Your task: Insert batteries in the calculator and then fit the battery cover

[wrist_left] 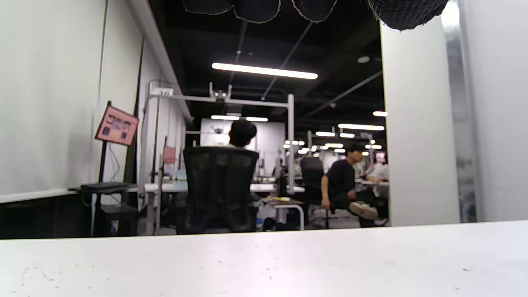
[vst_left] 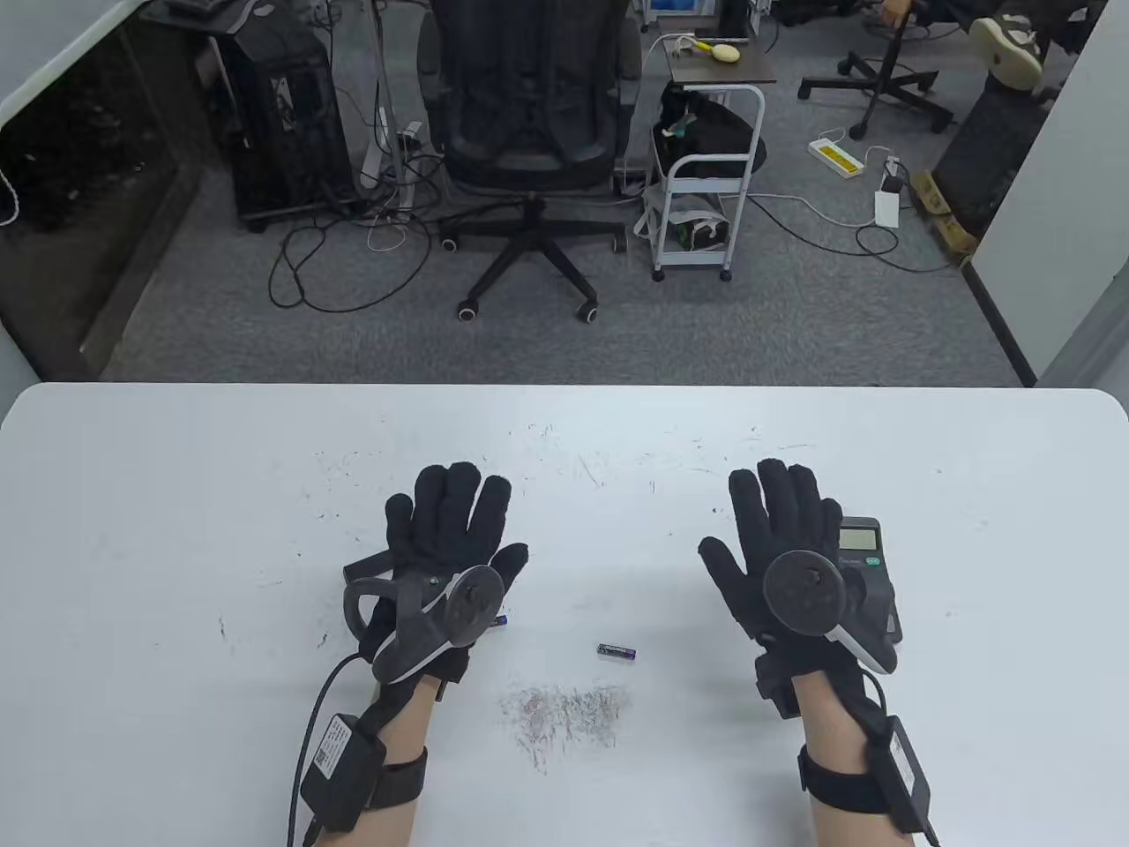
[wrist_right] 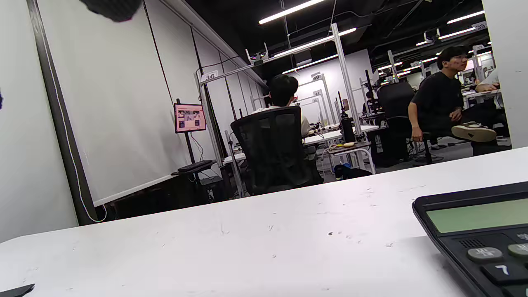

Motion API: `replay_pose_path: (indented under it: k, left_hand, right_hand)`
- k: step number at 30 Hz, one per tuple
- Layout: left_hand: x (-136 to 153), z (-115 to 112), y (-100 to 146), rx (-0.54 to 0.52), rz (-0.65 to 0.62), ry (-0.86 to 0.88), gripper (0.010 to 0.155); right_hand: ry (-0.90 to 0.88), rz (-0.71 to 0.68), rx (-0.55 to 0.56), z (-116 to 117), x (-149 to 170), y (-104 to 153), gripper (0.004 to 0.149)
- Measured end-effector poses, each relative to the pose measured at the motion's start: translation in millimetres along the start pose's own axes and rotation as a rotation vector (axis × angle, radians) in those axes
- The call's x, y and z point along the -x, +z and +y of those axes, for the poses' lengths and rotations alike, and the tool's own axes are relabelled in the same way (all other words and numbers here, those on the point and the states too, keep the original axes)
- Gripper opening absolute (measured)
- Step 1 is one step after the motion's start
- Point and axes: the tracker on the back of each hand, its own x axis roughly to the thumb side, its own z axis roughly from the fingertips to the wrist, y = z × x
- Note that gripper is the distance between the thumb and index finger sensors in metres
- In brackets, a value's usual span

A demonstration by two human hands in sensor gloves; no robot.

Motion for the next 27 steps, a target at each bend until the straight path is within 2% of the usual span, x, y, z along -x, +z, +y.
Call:
replay_pose_path:
  k: [8,15,23,27]
  left_hand:
    - [-3,-5,-1,0.017,-0.008,-0.02,0.075]
    - [0,-3,-1,0.019,-0.003,-0.004,0.075]
    - [-1,-4,-1,0.019,-0.007,-0.005,0.075]
    - [-2,-3,-1,0.022,-0.008,-0.004,0.075]
  right_hand:
    - [-0.019,0.026,0.003,0,7,-1,0.077]
    - [-0.003,0.154,-0.038,12,30,-7,0.078]
    - [0.057,0.387,-0.155,43,64,-15,0.085]
    - [0.102,0.523,-0.292,66,89,-17,0.091]
